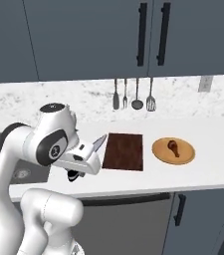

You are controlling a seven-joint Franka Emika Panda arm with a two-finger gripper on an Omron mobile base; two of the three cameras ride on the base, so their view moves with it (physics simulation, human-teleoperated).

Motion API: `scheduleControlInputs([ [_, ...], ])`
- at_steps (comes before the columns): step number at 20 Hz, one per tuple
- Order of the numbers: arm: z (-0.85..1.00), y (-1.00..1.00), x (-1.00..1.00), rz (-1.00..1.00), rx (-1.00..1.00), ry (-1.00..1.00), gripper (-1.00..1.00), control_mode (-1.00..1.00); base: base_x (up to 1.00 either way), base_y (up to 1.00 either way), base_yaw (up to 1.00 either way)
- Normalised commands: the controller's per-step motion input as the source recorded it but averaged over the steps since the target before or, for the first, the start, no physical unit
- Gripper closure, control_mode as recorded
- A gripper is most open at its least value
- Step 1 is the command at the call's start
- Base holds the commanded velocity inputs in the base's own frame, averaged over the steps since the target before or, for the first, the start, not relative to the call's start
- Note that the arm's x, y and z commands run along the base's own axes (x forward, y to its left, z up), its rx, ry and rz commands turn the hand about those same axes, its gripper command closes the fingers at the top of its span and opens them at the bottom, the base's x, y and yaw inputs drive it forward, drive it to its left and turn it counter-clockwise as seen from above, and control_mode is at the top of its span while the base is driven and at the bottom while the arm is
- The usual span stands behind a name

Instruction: Pick up the knife from the drawer and place it on the cutting board. Then place the meat from the plate to the cutting board.

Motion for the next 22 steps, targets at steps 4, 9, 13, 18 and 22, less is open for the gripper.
scheduleControlInputs([
  [4,0.0,0.0,0.0,0.0,0.0,0.0,1.0,1.0,0.49,-0.61,0.12],
  [9,0.0,0.0,0.0,0.0,0.0,0.0,1.0,1.0,0.31,-0.77,0.06],
  [13,0.0,0.0,0.0,0.0,0.0,0.0,1.0,1.0,0.2,-0.67,0.01],
  [18,0.0,0.0,0.0,0.0,0.0,0.0,1.0,1.0,0.37,-0.04,0.03],
  [22,0.0,0.0,0.0,0.0,0.0,0.0,1.0,1.0,0.25,0.0,0.0],
])
